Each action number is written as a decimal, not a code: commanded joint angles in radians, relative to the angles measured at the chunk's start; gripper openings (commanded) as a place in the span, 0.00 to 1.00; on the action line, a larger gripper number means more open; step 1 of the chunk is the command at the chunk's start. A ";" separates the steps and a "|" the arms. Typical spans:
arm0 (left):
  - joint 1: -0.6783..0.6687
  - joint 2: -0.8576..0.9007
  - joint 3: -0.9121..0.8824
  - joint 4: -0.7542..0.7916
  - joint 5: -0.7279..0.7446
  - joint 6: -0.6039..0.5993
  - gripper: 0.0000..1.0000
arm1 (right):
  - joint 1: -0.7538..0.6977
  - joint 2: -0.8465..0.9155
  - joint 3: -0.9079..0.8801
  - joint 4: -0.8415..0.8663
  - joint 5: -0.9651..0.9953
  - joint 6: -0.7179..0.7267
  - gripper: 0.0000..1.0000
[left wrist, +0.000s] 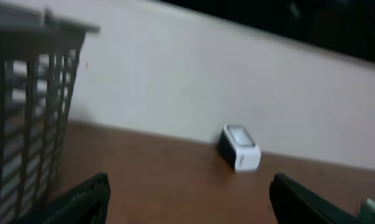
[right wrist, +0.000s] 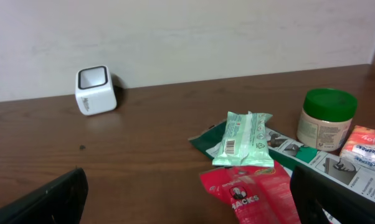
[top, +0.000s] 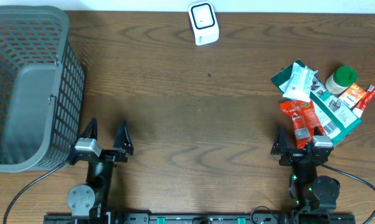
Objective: Scan the item barcode
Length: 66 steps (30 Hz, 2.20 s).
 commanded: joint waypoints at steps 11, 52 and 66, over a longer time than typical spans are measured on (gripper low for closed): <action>-0.001 -0.008 -0.002 -0.280 -0.013 0.021 0.82 | -0.003 -0.005 -0.001 -0.005 0.002 0.015 0.99; -0.001 -0.006 -0.002 -0.280 -0.013 0.021 0.82 | -0.003 -0.005 -0.001 -0.005 0.002 0.015 0.99; -0.001 -0.006 -0.002 -0.280 -0.013 0.021 0.82 | -0.003 -0.005 -0.001 -0.005 0.002 0.015 0.99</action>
